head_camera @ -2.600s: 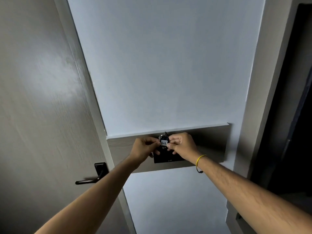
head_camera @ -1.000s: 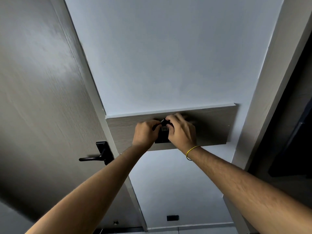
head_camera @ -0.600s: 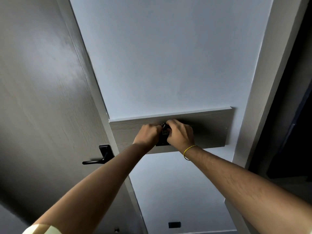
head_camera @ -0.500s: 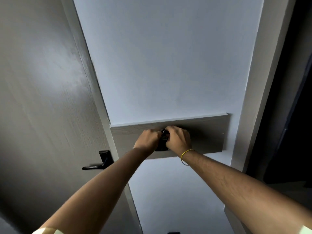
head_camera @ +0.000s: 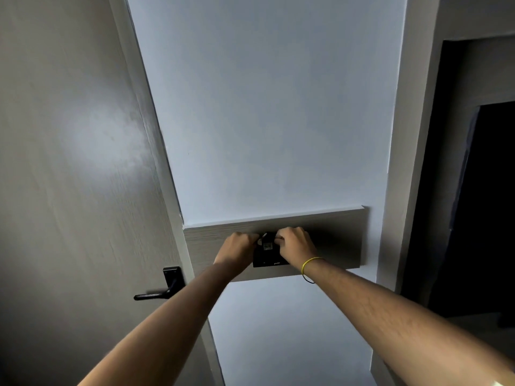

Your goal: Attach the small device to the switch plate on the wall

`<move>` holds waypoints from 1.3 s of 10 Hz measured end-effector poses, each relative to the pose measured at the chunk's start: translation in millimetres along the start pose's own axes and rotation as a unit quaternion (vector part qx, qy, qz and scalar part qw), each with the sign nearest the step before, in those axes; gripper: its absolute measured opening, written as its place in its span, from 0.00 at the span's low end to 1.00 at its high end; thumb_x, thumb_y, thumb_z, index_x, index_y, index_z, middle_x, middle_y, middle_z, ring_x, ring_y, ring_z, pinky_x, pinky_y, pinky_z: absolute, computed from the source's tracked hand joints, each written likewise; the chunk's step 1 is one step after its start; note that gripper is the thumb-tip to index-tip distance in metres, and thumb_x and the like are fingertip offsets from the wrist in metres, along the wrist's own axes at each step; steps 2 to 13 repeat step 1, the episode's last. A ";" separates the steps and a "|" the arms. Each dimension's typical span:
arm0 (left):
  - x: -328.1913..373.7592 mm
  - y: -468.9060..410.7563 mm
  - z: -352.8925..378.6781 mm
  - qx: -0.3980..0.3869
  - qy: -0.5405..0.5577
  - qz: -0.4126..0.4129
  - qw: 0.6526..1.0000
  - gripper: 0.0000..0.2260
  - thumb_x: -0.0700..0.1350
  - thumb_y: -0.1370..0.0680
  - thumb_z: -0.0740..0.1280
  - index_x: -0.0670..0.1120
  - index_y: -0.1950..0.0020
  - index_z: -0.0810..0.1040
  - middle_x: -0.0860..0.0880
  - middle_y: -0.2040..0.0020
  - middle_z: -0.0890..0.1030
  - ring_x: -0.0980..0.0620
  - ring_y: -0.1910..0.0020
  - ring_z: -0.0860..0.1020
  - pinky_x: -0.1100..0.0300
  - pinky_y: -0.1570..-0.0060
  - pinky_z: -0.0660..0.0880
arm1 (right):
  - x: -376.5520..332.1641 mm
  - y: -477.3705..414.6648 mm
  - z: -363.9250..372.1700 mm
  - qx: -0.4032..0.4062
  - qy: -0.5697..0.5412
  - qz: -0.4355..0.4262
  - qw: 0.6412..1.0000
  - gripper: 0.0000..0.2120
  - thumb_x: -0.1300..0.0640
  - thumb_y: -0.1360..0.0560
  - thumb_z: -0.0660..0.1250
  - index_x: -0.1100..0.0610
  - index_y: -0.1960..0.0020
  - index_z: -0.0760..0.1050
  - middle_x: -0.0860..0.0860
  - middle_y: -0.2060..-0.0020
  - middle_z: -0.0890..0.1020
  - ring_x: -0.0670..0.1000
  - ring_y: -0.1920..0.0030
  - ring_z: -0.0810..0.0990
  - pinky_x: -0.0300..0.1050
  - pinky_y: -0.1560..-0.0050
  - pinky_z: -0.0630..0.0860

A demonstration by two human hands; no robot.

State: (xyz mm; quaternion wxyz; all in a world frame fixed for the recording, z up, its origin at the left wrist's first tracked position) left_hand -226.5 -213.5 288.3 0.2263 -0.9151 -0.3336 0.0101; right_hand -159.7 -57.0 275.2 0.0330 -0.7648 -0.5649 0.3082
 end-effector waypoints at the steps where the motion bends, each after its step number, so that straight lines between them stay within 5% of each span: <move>1: -16.4 4.9 -21.8 0.090 -0.028 0.001 0.996 0.13 0.36 0.22 0.63 0.45 0.40 0.81 0.40 0.51 0.86 0.33 0.53 0.82 0.44 0.59 0.80 | 12.9 0.0 -21.9 0.058 -0.023 -0.012 0.998 0.06 0.59 0.23 0.69 0.58 0.51 0.84 0.59 0.52 0.88 0.64 0.48 0.85 0.54 0.49 0.83; 13: -16.4 4.9 -21.8 0.090 -0.028 0.001 0.996 0.13 0.36 0.22 0.63 0.45 0.40 0.81 0.40 0.51 0.86 0.33 0.53 0.82 0.44 0.59 0.80 | 12.9 0.0 -21.9 0.058 -0.023 -0.012 0.998 0.06 0.59 0.23 0.69 0.58 0.51 0.84 0.59 0.52 0.88 0.64 0.48 0.85 0.54 0.49 0.83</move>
Point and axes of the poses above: each hand's wrist, its own y-axis away from the middle knuckle, its own z-axis out of the palm, x = y × z, the point moved 5 cm from there along -y, towards the middle knuckle
